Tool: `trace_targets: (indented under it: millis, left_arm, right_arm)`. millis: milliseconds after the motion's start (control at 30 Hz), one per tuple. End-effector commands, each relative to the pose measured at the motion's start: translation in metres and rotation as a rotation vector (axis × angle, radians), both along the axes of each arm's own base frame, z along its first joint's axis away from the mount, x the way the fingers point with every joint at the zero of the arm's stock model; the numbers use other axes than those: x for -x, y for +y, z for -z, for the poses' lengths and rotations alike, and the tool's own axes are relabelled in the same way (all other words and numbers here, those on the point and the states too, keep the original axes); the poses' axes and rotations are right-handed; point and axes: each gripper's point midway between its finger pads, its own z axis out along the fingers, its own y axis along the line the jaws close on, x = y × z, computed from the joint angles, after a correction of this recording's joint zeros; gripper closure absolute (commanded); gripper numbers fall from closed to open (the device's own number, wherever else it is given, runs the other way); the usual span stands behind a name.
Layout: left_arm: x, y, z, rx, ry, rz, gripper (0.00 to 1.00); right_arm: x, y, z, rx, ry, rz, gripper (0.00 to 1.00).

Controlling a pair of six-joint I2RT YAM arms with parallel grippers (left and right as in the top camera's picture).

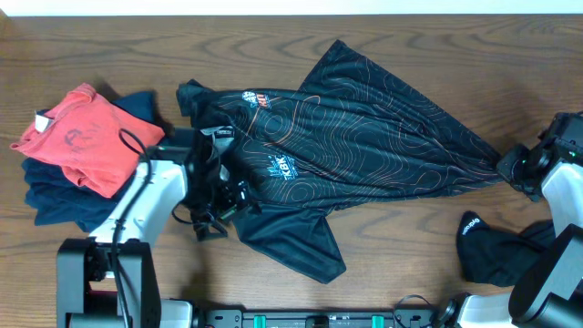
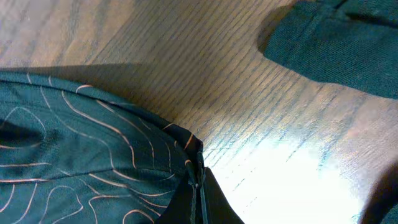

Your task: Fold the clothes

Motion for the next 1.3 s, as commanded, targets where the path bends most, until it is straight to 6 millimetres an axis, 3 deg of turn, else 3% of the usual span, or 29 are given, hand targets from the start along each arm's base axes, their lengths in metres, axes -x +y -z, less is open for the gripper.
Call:
trace_targets:
  millis: [0, 100, 333, 500, 633, 700, 800, 900, 1000, 1133, 1267]
  left_arm:
    - [0.018, -0.007, 0.016, -0.035, 0.061, -0.034, 0.08]
    - [0.02, -0.014, 0.03, -0.055, 0.038, -0.035, 0.08]
    - [-0.004, 0.009, 0.049, -0.248, -0.081, -0.078, 0.11]
    - [-0.025, 0.003, 0.05, -0.225, -0.171, -0.085, 0.36]
    - [-0.029, 0.001, 0.049, -0.22, -0.187, -0.084, 0.52]
    - [-0.029, 0.001, 0.049, -0.22, -0.189, -0.08, 0.69]
    - [-0.03, 0.006, 0.051, -0.246, -0.196, -0.081, 0.87]
    - [-0.032, 0.014, 0.053, -0.294, -0.209, -0.083, 0.94]
    - [-0.033, 0.015, 0.053, -0.301, -0.216, -0.073, 0.94]
    - [-0.04, 0.01, 0.041, -0.265, -0.282, 0.031, 0.94]
    - [-0.05, 0.011, -0.002, -0.24, -0.34, 0.081, 0.94]
  right_arm:
    - [0.001, 0.001, 0.001, 0.019, 0.017, -0.029, 0.99]
    - [0.002, 0.002, 0.001, 0.017, 0.02, -0.029, 0.99]
    - [0.004, 0.003, 0.002, 0.012, 0.029, -0.029, 0.99]
    - [0.006, 0.005, 0.003, 0.005, 0.038, -0.03, 0.99]
    - [0.008, 0.005, 0.004, 0.002, 0.044, -0.03, 0.99]
    - [0.009, 0.006, 0.004, -0.001, 0.048, -0.031, 0.99]
    - [0.009, 0.006, 0.004, -0.002, 0.052, -0.031, 0.99]
    - [0.011, 0.007, 0.005, -0.006, 0.058, -0.03, 0.99]
    - [0.013, 0.008, 0.005, -0.009, 0.065, -0.031, 0.99]
    - [0.019, 0.01, 0.007, -0.023, 0.089, -0.029, 0.99]
    - [0.031, 0.007, -0.003, -0.046, 0.098, 0.015, 0.99]
